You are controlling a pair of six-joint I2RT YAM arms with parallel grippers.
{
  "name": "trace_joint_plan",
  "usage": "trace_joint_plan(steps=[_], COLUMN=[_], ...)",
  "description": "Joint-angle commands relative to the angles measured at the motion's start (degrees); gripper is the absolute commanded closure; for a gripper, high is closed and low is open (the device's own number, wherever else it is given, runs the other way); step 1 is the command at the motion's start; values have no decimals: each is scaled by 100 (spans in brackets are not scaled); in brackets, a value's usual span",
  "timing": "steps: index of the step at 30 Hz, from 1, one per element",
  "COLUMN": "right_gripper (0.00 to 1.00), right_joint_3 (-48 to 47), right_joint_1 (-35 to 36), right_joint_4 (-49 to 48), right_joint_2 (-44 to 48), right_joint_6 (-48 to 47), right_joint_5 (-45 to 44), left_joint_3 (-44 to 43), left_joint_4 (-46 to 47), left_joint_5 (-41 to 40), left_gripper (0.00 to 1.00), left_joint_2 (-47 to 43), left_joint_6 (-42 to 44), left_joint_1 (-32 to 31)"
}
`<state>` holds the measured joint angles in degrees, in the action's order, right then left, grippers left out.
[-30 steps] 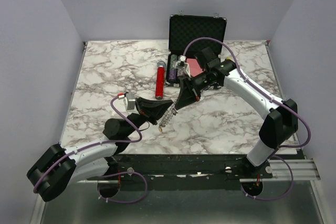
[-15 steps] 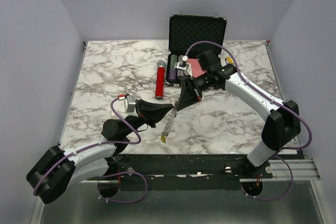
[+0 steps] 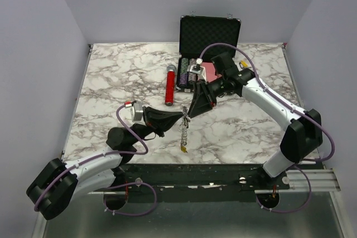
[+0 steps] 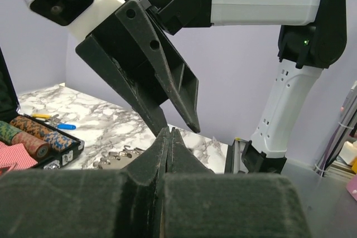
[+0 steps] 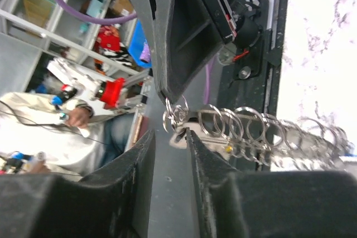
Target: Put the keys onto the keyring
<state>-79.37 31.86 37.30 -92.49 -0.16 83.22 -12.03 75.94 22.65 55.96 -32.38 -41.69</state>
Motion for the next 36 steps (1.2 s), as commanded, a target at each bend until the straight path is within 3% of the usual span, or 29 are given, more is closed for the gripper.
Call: trace_joint_plan(steps=[1,6,10,15,19,22,30,36], right_gripper=[56,45,40,39,37,34,30,29], right_joint_3=[-323,-483,-281,368,992,1388,2145,2426], right_joint_1=[-57,-170,-478,-1250,-1787,-2069,-3008,-3773], right_joint_4=[1005,1534,1535,1114,631,358,-389,-978], right_joint_2=[319,556,872,1416,1900,2278,3061,3368], right_joint_6=[-1194,-1916,-2260,-2146,-1953,-1874,-1355,-802], right_joint_5=[-559,-1536,-2099,-2038,-1959,-2002,-2415,-3108], left_joint_3=[69,61,-97,-536,-932,-1125,-2328,-3348], left_joint_4=[379,-587,-1868,-3680,-4762,-5027,-6011,-6547], left_joint_5=[-15,-322,-709,-1280,-1273,-948,-439,-165], left_gripper=[100,100,100,100,100,100,100,100], left_joint_2=[-472,-1060,-1623,-2247,-2318,-2029,-466,720], left_joint_6=[320,653,935,1225,1129,822,-84,179], left_joint_1=[38,73,117,424,1012,1391,1392,489])
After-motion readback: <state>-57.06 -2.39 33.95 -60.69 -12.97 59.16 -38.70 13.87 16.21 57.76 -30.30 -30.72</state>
